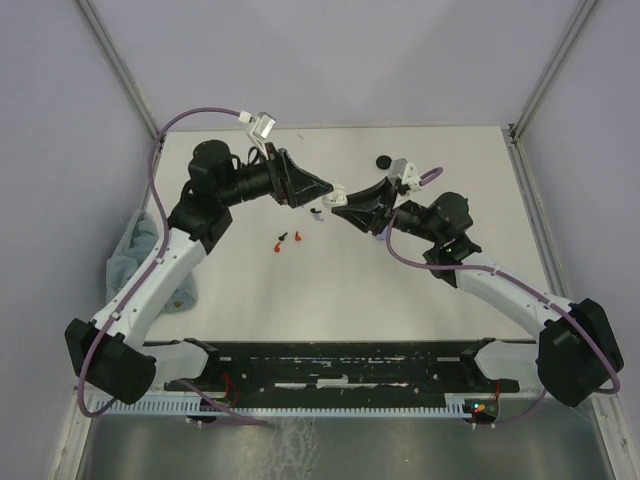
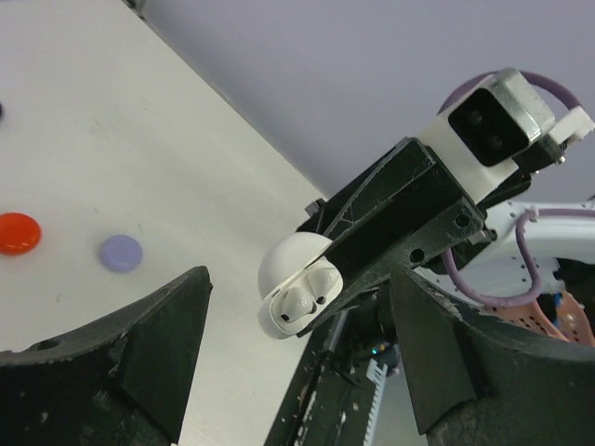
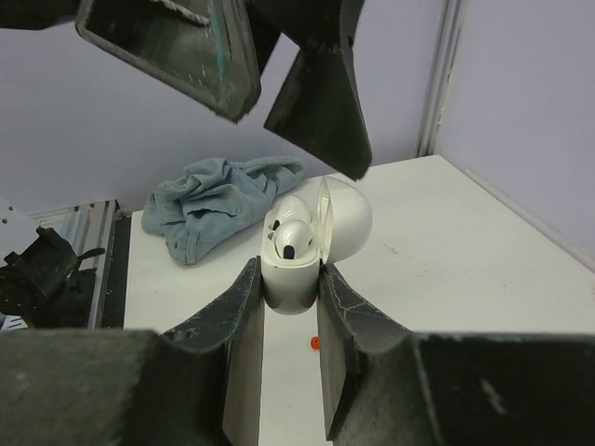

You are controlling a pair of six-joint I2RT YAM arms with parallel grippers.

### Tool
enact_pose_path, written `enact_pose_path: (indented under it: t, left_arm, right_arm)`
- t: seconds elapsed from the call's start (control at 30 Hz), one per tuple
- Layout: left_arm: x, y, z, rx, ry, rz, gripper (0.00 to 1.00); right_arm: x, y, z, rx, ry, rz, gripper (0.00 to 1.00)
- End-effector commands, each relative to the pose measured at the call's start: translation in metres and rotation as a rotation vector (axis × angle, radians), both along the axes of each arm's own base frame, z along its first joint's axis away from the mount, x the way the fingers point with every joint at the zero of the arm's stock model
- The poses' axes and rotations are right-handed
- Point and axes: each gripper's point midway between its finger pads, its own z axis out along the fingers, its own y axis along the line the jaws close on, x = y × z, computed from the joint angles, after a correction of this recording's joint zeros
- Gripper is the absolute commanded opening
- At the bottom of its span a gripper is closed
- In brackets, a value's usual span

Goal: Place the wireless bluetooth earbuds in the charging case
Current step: Close the charging case.

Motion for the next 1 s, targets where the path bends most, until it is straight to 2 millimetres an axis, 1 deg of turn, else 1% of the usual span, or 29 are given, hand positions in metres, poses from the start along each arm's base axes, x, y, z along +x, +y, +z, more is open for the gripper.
enact_pose_path:
  t: [0.0, 0.07, 0.23, 0.5, 0.6, 0.63, 0.67, 0.73, 0.8, 0.9, 0.97]
  left_arm:
    - [-0.023, -0.014, 0.019, -0.073, -0.002, -0.192, 0.85]
    - [-0.025, -0.018, 0.018, -0.089, 0.017, -0.23, 0.84]
    - [-0.033, -0.024, 0.018, -0.135, 0.024, -0.317, 0.79]
    - [-0.052, -0.024, 0.035, -0.191, -0.032, -0.44, 0.72]
    - [-0.053, -0.023, 0.034, -0.182, -0.045, -0.438, 0.71]
    - [-0.05, -0.022, 0.032, -0.171, -0.046, -0.421, 0.71]
    - [-0.046, -0.022, 0.023, -0.149, -0.014, -0.393, 0.71]
    - [-0.032, -0.019, 0.005, -0.077, -0.013, -0.312, 0.72]
    - [-0.017, -0.012, -0.019, 0.021, 0.015, -0.195, 0.74]
    - [0.007, 0.012, -0.055, 0.171, 0.055, 0.023, 0.76]
    - [0.018, 0.033, -0.081, 0.263, 0.096, 0.164, 0.78]
  right_arm:
    - [-0.013, 0.005, 0.035, 0.051, -0.077, 0.075, 0.1]
    - [-0.012, 0.007, 0.035, 0.05, -0.072, 0.083, 0.1]
    - [-0.008, 0.009, 0.032, 0.043, -0.055, 0.083, 0.1]
    - [-0.003, 0.011, 0.011, -0.005, 0.012, 0.079, 0.1]
    - [-0.001, 0.01, 0.0, -0.032, 0.052, 0.064, 0.11]
    - [0.001, 0.009, -0.005, -0.043, 0.076, 0.05, 0.11]
    - [0.004, 0.008, -0.01, -0.057, 0.105, 0.031, 0.11]
    - [0.009, 0.003, -0.027, -0.097, 0.179, -0.014, 0.11]
    - [0.011, -0.005, -0.056, -0.171, 0.286, -0.07, 0.11]
    - [0.01, -0.021, -0.091, -0.258, 0.415, -0.153, 0.11]
    - [0.007, -0.034, -0.117, -0.315, 0.517, -0.214, 0.11]
